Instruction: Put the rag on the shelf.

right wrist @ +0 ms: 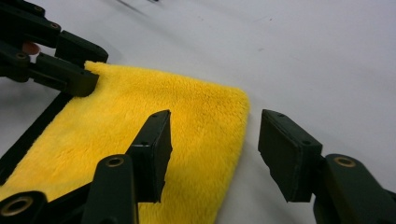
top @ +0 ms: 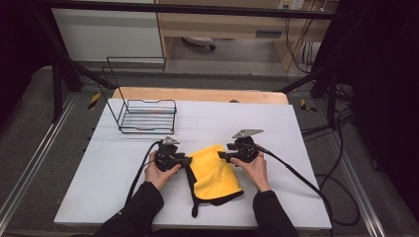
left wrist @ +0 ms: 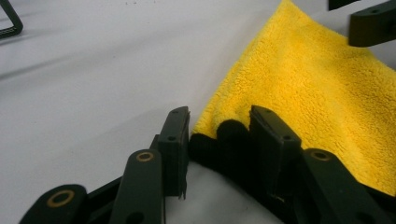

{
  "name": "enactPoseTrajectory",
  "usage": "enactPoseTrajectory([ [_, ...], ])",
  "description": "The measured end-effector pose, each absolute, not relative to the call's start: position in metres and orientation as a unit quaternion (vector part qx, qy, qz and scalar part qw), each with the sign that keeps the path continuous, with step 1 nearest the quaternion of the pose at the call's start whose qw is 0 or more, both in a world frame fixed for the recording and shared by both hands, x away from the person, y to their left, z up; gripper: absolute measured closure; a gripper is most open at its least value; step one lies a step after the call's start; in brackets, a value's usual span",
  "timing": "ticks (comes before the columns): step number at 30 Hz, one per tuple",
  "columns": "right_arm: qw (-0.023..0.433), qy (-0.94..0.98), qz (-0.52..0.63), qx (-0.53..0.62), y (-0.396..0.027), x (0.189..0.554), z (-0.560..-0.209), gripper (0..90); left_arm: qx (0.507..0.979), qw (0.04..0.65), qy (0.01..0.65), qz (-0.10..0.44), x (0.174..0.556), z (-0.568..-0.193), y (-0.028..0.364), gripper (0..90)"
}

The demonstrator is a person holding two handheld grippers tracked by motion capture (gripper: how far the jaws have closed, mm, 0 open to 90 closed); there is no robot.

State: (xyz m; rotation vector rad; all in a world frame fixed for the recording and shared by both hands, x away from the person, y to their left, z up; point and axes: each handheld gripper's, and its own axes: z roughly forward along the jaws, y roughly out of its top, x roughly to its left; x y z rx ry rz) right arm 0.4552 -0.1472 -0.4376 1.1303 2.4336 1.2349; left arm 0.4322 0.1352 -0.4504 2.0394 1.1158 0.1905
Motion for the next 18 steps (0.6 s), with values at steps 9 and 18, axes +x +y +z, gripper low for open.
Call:
enactPoseTrajectory([
  [9,0.055,0.832,0.392,0.388,-0.137,0.479,-0.451,58.7,0.803,0.395,0.443,0.054,0.434,-0.450,0.137,67.9],
  [18,0.010,0.833,0.384,0.399,-0.138,0.482,-0.446,81.5,0.810,0.382,0.441,0.062,0.432,-0.445,0.131,76.1],
])
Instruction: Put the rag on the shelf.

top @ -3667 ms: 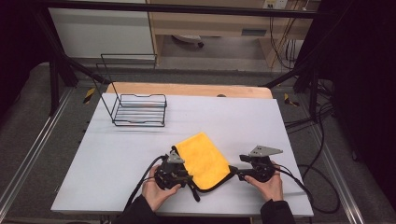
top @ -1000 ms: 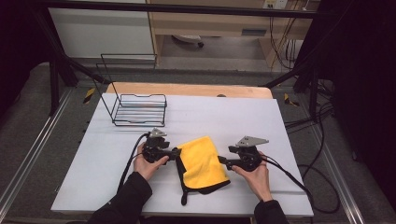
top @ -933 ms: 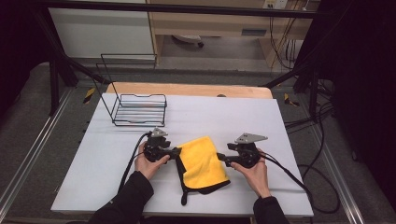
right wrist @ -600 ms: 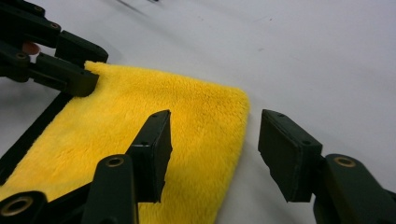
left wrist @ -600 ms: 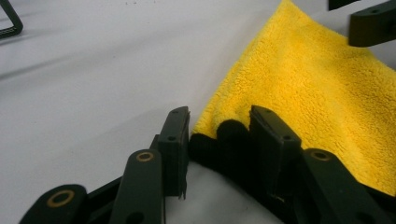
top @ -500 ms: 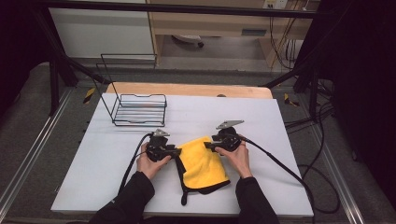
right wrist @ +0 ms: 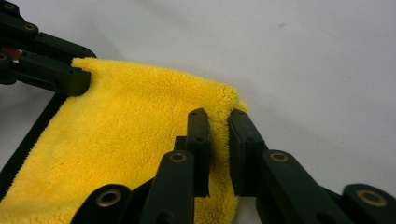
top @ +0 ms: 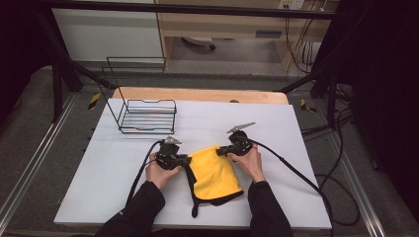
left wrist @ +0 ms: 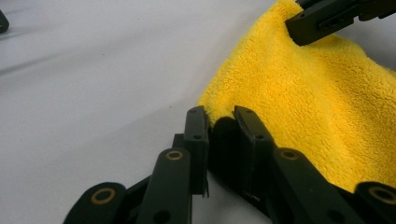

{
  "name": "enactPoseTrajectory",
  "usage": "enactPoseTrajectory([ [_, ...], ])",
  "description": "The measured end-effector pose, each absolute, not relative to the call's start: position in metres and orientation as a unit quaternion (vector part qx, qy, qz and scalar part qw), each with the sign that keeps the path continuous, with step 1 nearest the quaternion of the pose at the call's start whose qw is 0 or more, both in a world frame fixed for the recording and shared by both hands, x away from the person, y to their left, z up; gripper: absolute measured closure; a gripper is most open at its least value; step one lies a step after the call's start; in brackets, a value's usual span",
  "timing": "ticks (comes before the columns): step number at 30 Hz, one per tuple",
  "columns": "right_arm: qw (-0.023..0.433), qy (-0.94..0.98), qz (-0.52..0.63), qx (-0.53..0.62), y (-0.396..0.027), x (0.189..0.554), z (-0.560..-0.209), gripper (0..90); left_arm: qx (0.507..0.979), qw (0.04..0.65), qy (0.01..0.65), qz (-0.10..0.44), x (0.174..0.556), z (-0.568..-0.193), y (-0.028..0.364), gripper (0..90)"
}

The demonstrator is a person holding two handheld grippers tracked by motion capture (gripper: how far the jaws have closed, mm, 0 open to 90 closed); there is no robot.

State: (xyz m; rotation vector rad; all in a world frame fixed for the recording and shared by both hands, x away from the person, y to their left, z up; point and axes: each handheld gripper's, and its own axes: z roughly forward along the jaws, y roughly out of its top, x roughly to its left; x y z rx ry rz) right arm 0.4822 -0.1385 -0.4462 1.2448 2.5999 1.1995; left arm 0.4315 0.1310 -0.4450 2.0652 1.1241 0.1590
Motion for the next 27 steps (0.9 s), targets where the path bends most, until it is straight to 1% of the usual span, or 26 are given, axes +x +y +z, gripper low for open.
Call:
enactPoseTrajectory([
  [3,0.019,0.834,0.383,0.396,-0.138,0.480,-0.442,82.6,0.809,0.388,0.438,0.060,0.431,-0.442,0.133,78.1],
  [7,0.046,0.827,0.406,0.385,-0.139,0.470,-0.429,82.7,0.799,0.415,0.430,0.061,0.426,-0.430,0.137,79.1],
  [14,0.101,0.809,0.446,0.371,-0.144,0.447,-0.402,82.5,0.795,0.448,0.394,0.109,0.410,-0.399,0.137,79.1],
  [18,0.126,0.795,0.471,0.362,-0.149,0.435,-0.389,82.5,0.788,0.469,0.380,0.119,0.404,-0.382,0.137,79.1],
  [27,0.165,0.765,0.514,0.351,-0.157,0.414,-0.360,82.6,0.785,0.495,0.344,0.146,0.395,-0.341,0.137,79.2],
])
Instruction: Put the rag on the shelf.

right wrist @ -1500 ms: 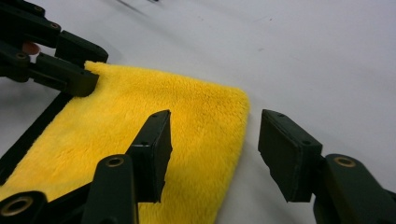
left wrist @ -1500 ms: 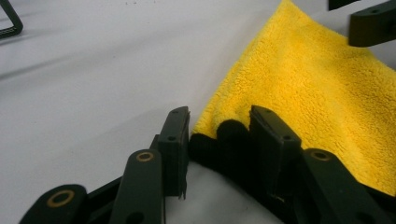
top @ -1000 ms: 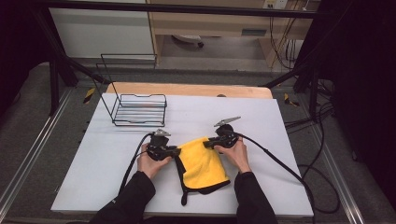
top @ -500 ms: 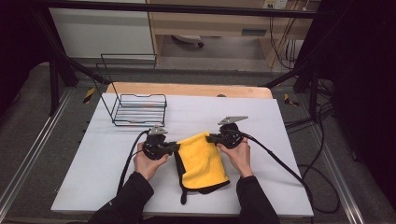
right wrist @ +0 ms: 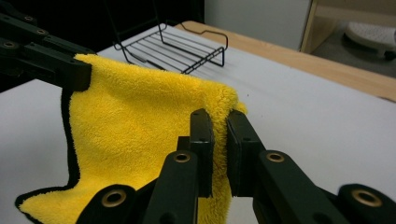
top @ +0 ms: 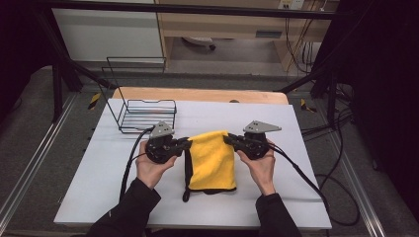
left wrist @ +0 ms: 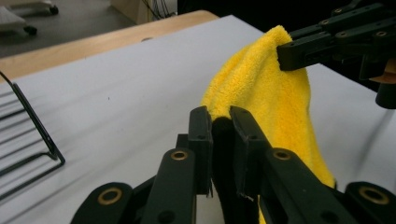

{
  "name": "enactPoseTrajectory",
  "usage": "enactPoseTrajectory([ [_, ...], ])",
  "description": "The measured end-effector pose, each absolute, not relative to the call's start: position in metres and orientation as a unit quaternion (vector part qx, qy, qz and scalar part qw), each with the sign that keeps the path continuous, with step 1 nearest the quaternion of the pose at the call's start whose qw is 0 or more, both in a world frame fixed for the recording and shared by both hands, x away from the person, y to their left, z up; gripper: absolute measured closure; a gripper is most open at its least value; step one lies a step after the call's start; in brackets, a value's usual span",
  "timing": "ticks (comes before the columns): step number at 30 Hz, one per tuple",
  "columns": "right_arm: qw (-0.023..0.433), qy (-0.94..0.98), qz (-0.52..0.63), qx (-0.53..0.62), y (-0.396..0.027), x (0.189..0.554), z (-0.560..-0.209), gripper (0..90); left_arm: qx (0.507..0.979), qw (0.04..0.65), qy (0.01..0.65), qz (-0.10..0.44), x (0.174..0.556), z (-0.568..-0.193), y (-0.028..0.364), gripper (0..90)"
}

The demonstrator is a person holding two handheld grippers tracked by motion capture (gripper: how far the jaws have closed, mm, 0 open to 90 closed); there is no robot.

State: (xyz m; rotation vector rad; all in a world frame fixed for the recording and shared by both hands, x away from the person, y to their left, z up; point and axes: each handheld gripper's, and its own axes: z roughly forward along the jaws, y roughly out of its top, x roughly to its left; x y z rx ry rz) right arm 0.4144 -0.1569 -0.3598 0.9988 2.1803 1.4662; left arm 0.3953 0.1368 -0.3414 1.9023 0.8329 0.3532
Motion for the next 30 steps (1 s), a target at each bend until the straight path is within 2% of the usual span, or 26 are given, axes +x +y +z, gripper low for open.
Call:
enactPoseTrajectory([
  [12,0.206,0.721,0.573,0.330,-0.156,0.398,-0.330,82.8,0.764,0.529,0.319,0.185,0.386,-0.300,0.146,79.2],
  [30,0.235,0.696,0.605,0.308,-0.126,0.391,-0.311,82.9,0.722,0.566,0.326,0.228,0.378,-0.290,0.178,79.2],
])
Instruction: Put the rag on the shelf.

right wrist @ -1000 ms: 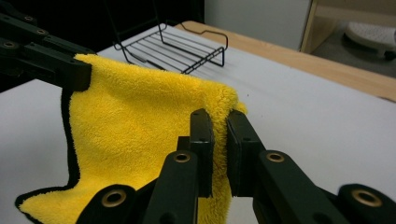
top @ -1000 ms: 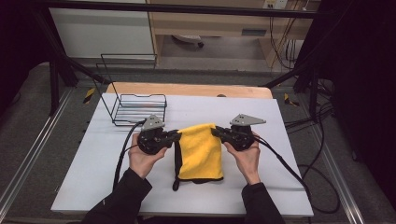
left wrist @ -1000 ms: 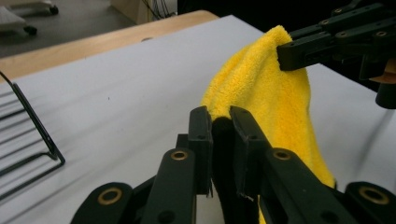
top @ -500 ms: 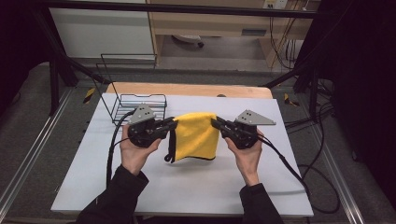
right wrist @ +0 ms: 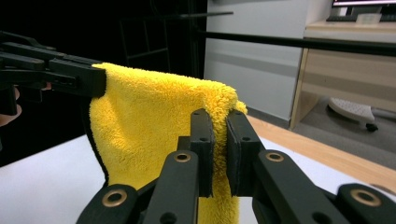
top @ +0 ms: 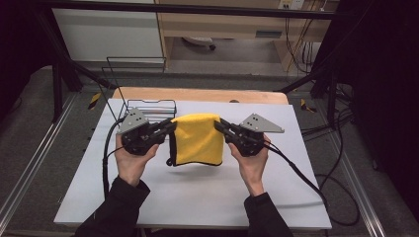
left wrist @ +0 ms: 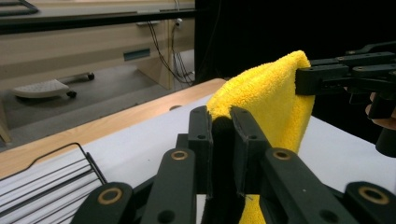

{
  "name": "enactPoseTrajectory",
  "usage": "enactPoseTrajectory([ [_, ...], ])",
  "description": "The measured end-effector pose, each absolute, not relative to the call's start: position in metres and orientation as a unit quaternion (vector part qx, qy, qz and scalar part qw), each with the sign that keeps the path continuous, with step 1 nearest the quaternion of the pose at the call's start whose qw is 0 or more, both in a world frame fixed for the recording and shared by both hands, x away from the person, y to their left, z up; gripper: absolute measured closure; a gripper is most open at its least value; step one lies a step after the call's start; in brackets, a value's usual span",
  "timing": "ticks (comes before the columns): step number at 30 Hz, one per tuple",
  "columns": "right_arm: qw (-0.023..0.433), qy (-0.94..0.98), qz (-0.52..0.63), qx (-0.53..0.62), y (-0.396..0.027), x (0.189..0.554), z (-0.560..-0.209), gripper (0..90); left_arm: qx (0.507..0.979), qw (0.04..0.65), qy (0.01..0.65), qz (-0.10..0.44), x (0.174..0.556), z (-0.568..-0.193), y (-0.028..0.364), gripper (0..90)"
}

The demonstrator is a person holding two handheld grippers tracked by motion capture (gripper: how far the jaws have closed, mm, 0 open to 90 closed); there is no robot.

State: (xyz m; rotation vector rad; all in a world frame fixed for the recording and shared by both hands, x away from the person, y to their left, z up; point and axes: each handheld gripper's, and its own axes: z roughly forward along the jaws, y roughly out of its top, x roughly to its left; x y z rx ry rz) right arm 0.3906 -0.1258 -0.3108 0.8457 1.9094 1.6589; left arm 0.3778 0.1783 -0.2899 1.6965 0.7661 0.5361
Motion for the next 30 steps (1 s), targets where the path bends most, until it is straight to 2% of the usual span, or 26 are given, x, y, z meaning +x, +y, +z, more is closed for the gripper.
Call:
enactPoseTrajectory([
  [30,0.259,0.656,0.658,0.264,-0.030,0.403,-0.278,83.3,0.601,0.635,0.364,0.320,0.369,-0.274,0.258,79.3],
])
